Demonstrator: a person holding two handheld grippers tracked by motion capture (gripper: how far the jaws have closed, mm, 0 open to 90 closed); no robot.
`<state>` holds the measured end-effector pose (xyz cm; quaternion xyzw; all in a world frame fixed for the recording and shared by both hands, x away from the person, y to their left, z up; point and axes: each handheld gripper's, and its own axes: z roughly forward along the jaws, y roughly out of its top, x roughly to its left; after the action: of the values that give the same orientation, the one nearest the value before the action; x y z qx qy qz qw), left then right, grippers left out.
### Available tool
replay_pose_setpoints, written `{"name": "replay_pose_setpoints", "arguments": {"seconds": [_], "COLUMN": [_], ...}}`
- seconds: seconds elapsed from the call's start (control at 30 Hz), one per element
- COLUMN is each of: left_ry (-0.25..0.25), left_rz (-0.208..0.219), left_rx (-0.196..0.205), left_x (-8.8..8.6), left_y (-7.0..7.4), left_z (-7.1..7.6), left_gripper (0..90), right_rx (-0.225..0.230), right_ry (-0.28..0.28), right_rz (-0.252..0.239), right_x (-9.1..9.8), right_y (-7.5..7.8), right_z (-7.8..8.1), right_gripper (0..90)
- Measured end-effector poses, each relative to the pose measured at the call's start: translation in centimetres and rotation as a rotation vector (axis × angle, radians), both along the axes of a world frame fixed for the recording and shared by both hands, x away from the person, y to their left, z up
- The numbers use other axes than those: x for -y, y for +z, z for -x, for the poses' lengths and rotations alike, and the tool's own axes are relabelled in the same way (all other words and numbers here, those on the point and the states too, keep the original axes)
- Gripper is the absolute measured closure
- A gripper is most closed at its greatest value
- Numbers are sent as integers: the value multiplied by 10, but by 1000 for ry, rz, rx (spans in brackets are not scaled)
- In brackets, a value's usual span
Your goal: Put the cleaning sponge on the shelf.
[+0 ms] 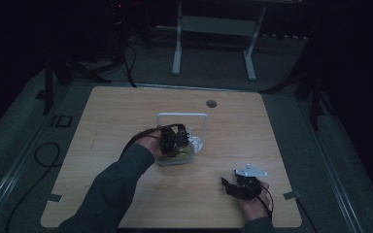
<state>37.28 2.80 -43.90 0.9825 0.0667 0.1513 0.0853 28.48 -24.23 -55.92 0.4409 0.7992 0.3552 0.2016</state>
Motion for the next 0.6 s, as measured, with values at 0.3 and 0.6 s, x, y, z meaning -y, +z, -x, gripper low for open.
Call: {"name": "replay_pose_setpoints", "arguments": {"seconds": [0.3, 0.6], "left_ry": [-53, -50], "left_rz": [-5, -6], "left_rx": [22, 24], "left_x": [5, 7], "left_y": [-6, -10], "left_z": [-3, -7], "left_gripper": [714, 714], "right_rx": [0, -1], "right_ry": [0, 0], "right_rz": [0, 0], "right_x": [0, 0], "right_y": [0, 0], "right_z": [0, 0], "right_gripper": [357, 357]}}
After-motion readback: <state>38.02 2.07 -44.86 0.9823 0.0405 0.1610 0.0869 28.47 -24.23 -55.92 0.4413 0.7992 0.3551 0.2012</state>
